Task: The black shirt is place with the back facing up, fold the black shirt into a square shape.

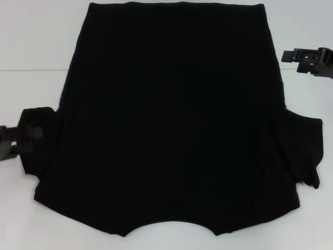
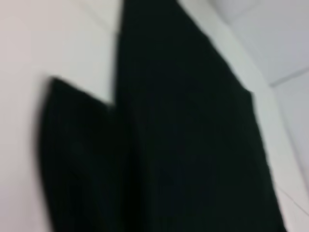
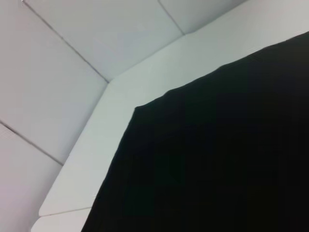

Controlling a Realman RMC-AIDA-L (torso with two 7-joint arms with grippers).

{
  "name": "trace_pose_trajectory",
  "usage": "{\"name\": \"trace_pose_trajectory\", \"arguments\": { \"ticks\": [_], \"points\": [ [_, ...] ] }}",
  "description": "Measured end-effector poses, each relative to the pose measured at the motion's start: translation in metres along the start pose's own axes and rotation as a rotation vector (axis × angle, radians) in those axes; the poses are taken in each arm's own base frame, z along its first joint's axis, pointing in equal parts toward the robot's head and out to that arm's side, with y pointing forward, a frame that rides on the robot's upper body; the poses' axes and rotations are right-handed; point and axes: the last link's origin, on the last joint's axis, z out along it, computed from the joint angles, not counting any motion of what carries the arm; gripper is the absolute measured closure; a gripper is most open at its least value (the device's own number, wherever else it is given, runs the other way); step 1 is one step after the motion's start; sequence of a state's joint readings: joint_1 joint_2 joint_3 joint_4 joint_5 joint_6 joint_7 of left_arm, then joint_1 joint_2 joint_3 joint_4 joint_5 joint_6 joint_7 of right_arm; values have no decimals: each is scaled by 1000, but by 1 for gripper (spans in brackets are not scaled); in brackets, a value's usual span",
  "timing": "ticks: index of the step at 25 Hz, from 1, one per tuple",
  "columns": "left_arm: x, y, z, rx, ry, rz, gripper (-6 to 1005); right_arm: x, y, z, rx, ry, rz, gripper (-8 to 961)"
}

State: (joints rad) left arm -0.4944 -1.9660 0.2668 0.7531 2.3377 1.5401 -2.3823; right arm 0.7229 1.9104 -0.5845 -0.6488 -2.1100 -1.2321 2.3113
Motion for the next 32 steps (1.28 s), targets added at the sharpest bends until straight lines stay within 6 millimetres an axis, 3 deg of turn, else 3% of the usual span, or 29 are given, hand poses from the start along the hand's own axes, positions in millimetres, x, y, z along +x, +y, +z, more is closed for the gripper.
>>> {"name": "trace_pose_trajectory", "arguments": {
  "ticks": [2, 13, 26, 32],
  "points": [
    [-1, -7, -3, 32, 6, -26, 420, -1, 0, -1, 2, 2, 5, 178],
    [0, -24, 3, 170, 16, 29, 474, 3, -4, -3, 9, 6, 24, 179],
    [-2, -27, 30, 231, -5, 90, 562, 4, -6, -4, 11, -3, 36, 178],
    [-1, -27, 31, 231, 15, 72, 628, 3, -6, -5, 7, -8, 40, 179]
  ]
}}
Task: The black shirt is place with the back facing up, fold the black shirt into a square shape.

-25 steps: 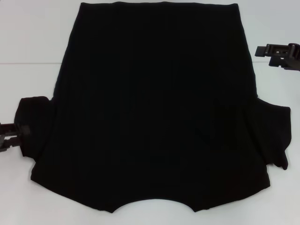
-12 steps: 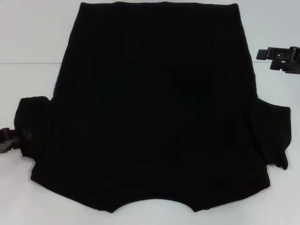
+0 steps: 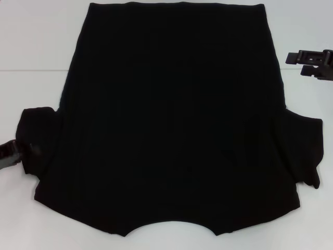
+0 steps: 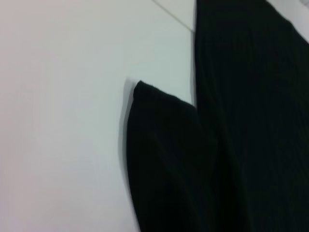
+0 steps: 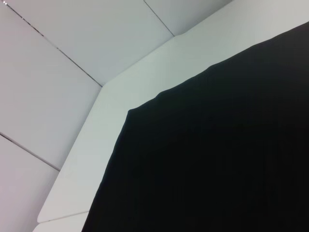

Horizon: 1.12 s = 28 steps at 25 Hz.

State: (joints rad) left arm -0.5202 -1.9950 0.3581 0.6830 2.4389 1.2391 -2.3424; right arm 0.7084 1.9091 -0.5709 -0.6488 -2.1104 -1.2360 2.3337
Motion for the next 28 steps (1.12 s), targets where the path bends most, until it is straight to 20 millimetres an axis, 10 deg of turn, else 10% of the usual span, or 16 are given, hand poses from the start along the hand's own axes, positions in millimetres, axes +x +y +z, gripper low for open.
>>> {"name": "trace_pose_trajectory", "arguments": {
  "ticks": [17, 28],
  "points": [
    [18, -9, -20, 26, 64, -41, 999, -2, -1, -3, 3, -9, 7, 178],
    [35, -12, -32, 84, 69, -53, 998, -2, -2, -4, 6, -10, 10, 179]
  ]
}}
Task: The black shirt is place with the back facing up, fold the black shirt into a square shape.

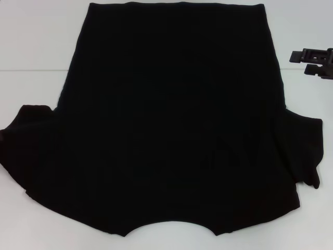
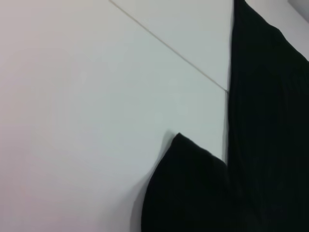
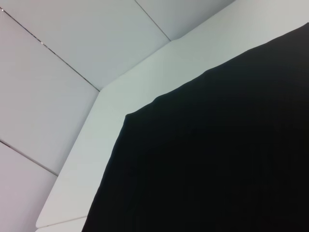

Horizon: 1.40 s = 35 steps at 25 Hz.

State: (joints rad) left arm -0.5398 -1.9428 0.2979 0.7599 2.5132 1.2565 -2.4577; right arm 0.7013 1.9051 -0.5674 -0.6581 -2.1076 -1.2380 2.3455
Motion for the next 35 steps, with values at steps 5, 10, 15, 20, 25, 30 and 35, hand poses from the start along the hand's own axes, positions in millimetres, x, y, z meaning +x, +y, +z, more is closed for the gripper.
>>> {"name": "trace_pose_trajectory", "arguments": {
  "ticks": [5, 10, 15, 20, 25, 30, 35],
  "points": [
    [8, -1, -7, 13, 27, -18, 998, 0, -1, -1, 1, -3, 4, 179],
    [8, 6, -7, -14, 0, -14, 999, 1, -2, -1, 1, -3, 8, 179],
    [8, 36, -2, -117, -92, 27, 998, 2, -2, -1, 2, -2, 8, 179],
    [6, 88, 9, -251, -220, 117, 996, 2, -2, -1, 1, 0, 4, 178],
    [-16, 116, 38, -189, -409, 237, 995, 2, -2, 0, 5, 3, -2, 178],
    [-5, 99, 35, -64, -361, 134, 862, 2, -3, 0, 11, 0, -3, 179],
    [9, 76, 2, -218, -178, 14, 708, 4, -4, -2, 8, 7, 0, 178]
  ]
}}
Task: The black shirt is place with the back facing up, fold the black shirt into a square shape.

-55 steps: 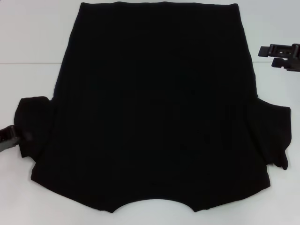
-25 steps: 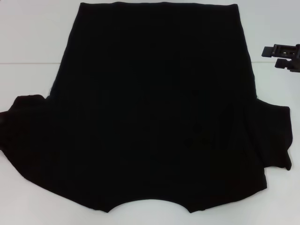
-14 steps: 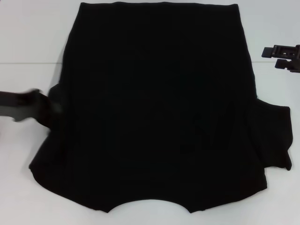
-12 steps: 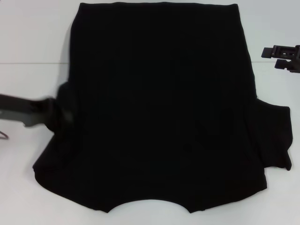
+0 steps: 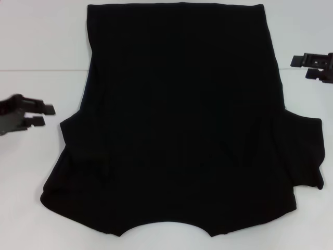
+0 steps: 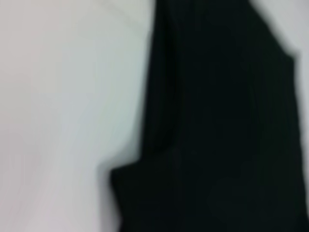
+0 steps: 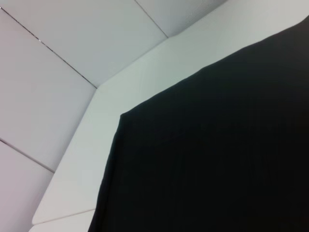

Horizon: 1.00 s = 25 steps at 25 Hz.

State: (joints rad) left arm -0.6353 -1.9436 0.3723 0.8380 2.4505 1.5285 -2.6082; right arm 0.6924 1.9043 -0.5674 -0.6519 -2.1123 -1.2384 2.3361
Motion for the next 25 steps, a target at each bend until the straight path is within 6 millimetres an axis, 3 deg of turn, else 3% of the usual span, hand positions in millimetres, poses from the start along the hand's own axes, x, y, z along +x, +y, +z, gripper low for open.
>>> {"name": "trace_pose_trajectory", "arguments": {
  "ticks": [5, 7, 10, 18, 19, 21, 25],
  "points": [
    [-13, -5, -32, -257, 95, 127, 598, 5, 2, -5, -23, 54, -48, 185],
    [-21, -4, -37, -319, 112, 212, 554, 9, 4, -8, -32, 101, -80, 190],
    [-33, -6, -32, -341, 120, 269, 453, 17, 3, -14, -13, 196, -109, 198],
    [-34, -4, -20, -342, 107, 264, 144, 37, -18, -39, 133, 366, 1, 217],
    [-34, -3, -20, -342, 108, 265, 106, 40, -20, -41, 142, 377, 10, 282],
    [-31, -2, -18, -339, 113, 266, 108, 44, -26, -44, 175, 400, 26, 413],
    [-27, 3, -14, -345, 119, 269, 109, 53, -33, -45, 223, 445, 33, 437]
  ]
}}
